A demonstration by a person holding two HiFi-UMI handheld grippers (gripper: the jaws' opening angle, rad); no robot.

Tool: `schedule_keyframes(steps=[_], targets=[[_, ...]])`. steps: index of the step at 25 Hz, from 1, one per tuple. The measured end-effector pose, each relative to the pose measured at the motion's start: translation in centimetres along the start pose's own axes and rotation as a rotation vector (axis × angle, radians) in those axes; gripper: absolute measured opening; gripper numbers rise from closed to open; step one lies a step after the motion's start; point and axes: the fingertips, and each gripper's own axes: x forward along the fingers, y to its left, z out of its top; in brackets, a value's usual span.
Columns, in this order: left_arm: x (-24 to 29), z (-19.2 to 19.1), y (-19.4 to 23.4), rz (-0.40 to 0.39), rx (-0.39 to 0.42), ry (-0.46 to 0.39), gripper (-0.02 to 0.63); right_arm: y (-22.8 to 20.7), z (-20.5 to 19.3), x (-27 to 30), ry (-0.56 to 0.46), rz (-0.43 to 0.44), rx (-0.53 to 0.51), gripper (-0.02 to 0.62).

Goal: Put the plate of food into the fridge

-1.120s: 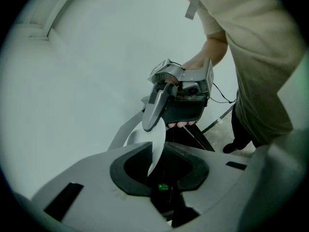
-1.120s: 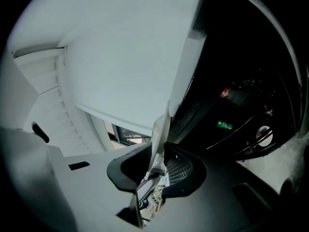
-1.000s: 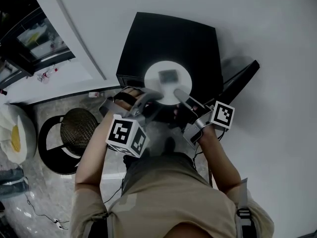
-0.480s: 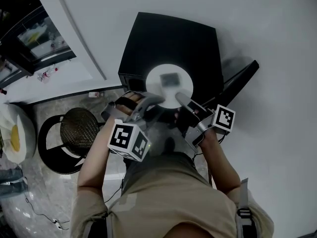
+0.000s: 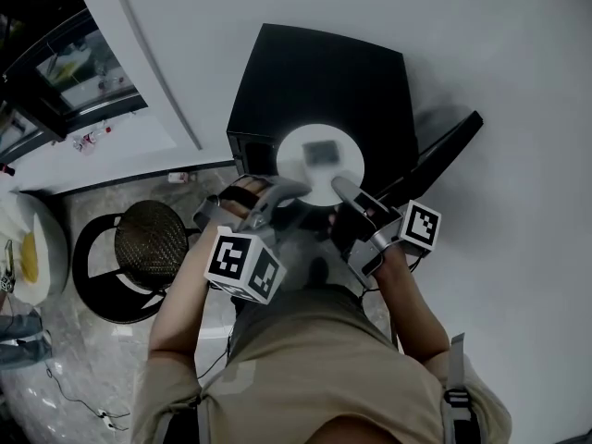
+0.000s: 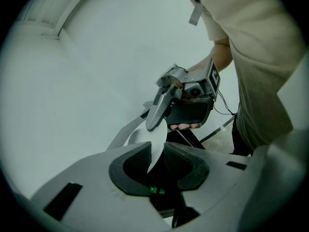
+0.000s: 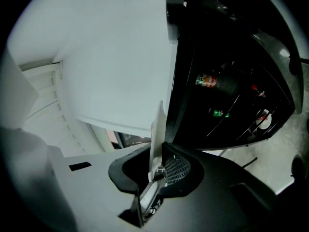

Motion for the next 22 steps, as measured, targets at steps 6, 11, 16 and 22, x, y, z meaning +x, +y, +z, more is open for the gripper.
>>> schedule_keyframes(steps=[6, 11, 16, 22], targets=[[-0.07, 0.20, 0.07, -0.003, -0.020, -0.016, 0.084, 0.19, 0.04, -0.06, 0.003, 0.004, 0.013, 0.057], [-0.21, 0.07, 0.13, -0.018, -0.058, -0.032, 0.087, 0.15, -0.06, -0.10, -0.003, -0.017, 0.016, 0.057], [-0.13, -0.18, -0.07, -0.031, -0.071, -0.029, 0.089, -0.26, -0.19, -0.06, -0.004, -0.028, 0.025, 0.055], [-0.15, -0.26, -0.31, -0.038, -0.073, -0.031, 0.091, -0.50, -0.38, -0.20, -0.014, -0.024, 0.038, 0.055]])
